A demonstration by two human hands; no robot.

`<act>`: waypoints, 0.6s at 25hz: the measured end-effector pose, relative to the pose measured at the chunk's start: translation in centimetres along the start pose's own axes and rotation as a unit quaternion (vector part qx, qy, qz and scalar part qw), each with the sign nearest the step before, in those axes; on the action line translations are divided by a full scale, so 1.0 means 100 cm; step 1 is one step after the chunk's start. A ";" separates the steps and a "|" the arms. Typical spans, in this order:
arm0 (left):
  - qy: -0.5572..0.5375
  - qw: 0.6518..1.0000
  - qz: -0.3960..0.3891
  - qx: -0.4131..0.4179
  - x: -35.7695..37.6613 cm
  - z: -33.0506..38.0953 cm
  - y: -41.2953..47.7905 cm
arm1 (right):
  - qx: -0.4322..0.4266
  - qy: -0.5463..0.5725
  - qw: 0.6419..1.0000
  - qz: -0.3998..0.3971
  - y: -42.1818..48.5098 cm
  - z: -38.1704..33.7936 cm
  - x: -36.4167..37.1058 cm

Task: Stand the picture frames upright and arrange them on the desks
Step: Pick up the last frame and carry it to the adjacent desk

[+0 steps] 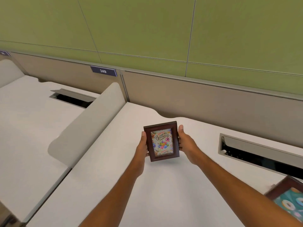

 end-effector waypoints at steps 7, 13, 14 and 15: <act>-0.034 0.997 0.062 0.008 -0.081 0.031 0.116 | -0.017 -0.004 0.999 -0.039 0.136 -0.048 0.069; -0.073 0.989 0.126 0.015 -0.138 0.045 0.210 | -0.023 -0.003 0.998 -0.054 0.239 -0.080 0.122; -0.080 0.988 0.132 0.015 -0.145 0.046 0.222 | -0.026 -0.003 0.998 -0.057 0.252 -0.083 0.128; -0.087 0.986 0.138 0.015 -0.151 0.047 0.233 | -0.028 -0.002 0.998 -0.061 0.263 -0.085 0.133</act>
Point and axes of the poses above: each hand's wrist, its own y-axis towards the middle knuckle, its own x-axis out of the palm, z = x × y, the point moved 1 cm from there along y, towards the middle knuckle, and after that the axes turned 1 degree about -z, right-handed, at the moved point
